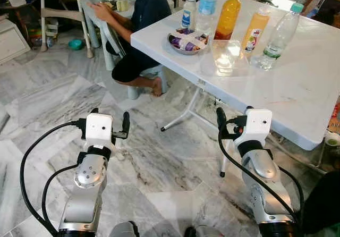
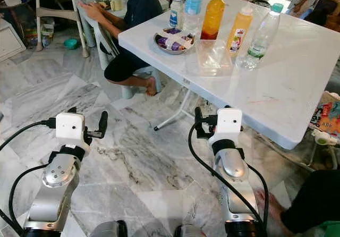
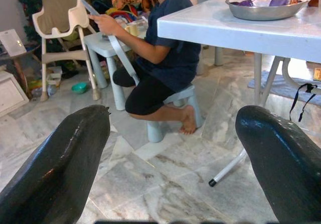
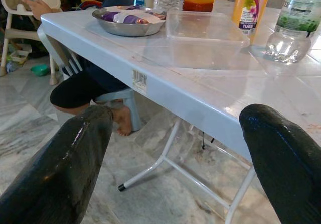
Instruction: Restocking fridge
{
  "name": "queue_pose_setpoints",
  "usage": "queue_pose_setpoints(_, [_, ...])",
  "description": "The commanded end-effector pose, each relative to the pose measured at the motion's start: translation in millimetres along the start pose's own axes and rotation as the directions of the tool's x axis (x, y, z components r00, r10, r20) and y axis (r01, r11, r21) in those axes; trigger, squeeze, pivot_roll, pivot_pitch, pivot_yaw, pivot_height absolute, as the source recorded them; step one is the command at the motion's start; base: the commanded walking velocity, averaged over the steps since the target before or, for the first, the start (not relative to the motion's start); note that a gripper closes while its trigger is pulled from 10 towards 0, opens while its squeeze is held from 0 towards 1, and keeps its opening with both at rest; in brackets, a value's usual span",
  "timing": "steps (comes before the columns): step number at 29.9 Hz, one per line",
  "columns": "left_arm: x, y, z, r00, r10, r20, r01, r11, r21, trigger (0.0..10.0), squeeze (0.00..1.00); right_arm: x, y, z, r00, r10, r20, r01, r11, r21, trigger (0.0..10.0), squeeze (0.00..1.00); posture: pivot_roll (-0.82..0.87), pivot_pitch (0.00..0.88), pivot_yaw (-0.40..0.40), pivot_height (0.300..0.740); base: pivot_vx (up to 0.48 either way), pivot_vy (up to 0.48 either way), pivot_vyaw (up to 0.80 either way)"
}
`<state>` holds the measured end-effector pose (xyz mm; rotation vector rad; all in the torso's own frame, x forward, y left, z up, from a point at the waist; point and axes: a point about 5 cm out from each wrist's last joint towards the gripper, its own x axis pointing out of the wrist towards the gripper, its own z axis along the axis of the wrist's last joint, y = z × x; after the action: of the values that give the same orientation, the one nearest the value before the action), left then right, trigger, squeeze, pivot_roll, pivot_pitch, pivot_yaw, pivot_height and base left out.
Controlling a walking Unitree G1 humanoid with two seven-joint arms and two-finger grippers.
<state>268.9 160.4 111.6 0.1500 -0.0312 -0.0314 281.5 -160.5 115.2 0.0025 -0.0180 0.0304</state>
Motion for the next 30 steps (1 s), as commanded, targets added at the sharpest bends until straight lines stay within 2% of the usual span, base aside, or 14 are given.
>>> queue_pose_setpoints(1, [0.5, 0.6, 3, 1.0, -0.004, 0.011, 0.004, 1.0, 0.003, 10.0, 0.0, 0.7, -1.6, 3, 1.0, -0.007, 0.008, 0.007, 1.0, -0.007, 10.0, 0.0, 0.0, 0.052, -0.029, 0.74, 0.0, 0.0, 0.0])
queue_pose_setpoints(17, [0.5, 0.6, 3, 1.0, -0.004, 0.011, 0.004, 1.0, 0.003, 10.0, 0.0, 0.7, -1.6, 3, 1.0, -0.007, 0.008, 0.007, 1.0, -0.007, 10.0, 0.0, 0.0, 0.052, -0.029, 0.74, 0.0, 0.0, 0.0])
queue_pose_setpoints(18, [0.7, 1.0, 2, 1.0, -0.001, 0.013, 0.001, 1.0, 0.001, 10.0, 0.0, -0.2, -2.9, 1, 1.0, -0.013, 0.001, 0.013, 1.0, -0.019, 10.0, 0.0, 0.0, 0.0, 0.0, 0.74, 0.0, 0.0, 0.0])
queue_pose_setpoints(19, [0.7, 1.0, 2, 1.0, -0.001, 0.013, 0.001, 1.0, 0.001, 10.0, 0.0, -0.2, -2.9, 1, 1.0, -0.013, 0.001, 0.013, 1.0, -0.019, 10.0, 0.0, 0.0, 0.0, 0.0, 0.74, 0.0, 0.0, 0.0])
queue_pose_setpoints(20, [-3.4, 7.1, -8, 0.999, -0.047, -0.014, 0.047, 0.999, 0.002, 10.0, 0.0, -15.1, -9.5, -16, 0.997, -0.071, -0.042, 0.071, 0.997, -0.014, 10.0, 0.0, -0.01, 0.0, 0.002, 0.74, 0.0, 0.0, 0.0])
queue_pose_setpoints(22, [-6.4, 9.0, -13, 0.997, -0.066, -0.036, 0.066, 0.998, -0.002, 10.0, 0.0, -22.1, -12.4, -23, 0.993, -0.103, -0.06, 0.103, 0.995, -0.006, 10.0, 0.0, 0.0, 0.0, -0.001, 0.74, 0.0, 0.0, 0.0])
queue_pose_setpoints(26, [-3.9, 1.9, -6, 0.994, -0.109, -0.009, 0.109, 0.994, 0.021, 10.0, 0.0, -20.5, -12.3, -20, 0.993, -0.108, -0.048, 0.108, 0.994, 0.002, 10.0, 0.0, 0.0, 0.006, -0.003, 0.74, 0.0, 0.0, 0.0])
queue_pose_setpoints(28, [-2.0, 1.6, -5, 0.995, -0.102, -0.005, 0.102, 0.995, 0.003, 10.0, 0.0, -19.1, -12.6, -17, 0.995, -0.094, -0.03, 0.093, 0.995, -0.036, 10.0, 0.0, -0.01, 0.009, -0.003, 0.74, 0.0, 0.0, 0.0])
queue_pose_setpoints(30, [-0.8, 1.6, -5, 0.996, -0.094, -0.002, 0.094, 0.995, -0.013, 10.0, 0.0, -16.6, -14.4, -13, 0.995, -0.1, -0.012, 0.1, 0.995, -0.029, 10.0, 0.0, -0.01, 0.013, -0.003, 0.74, 0.0, 0.0, 0.0])
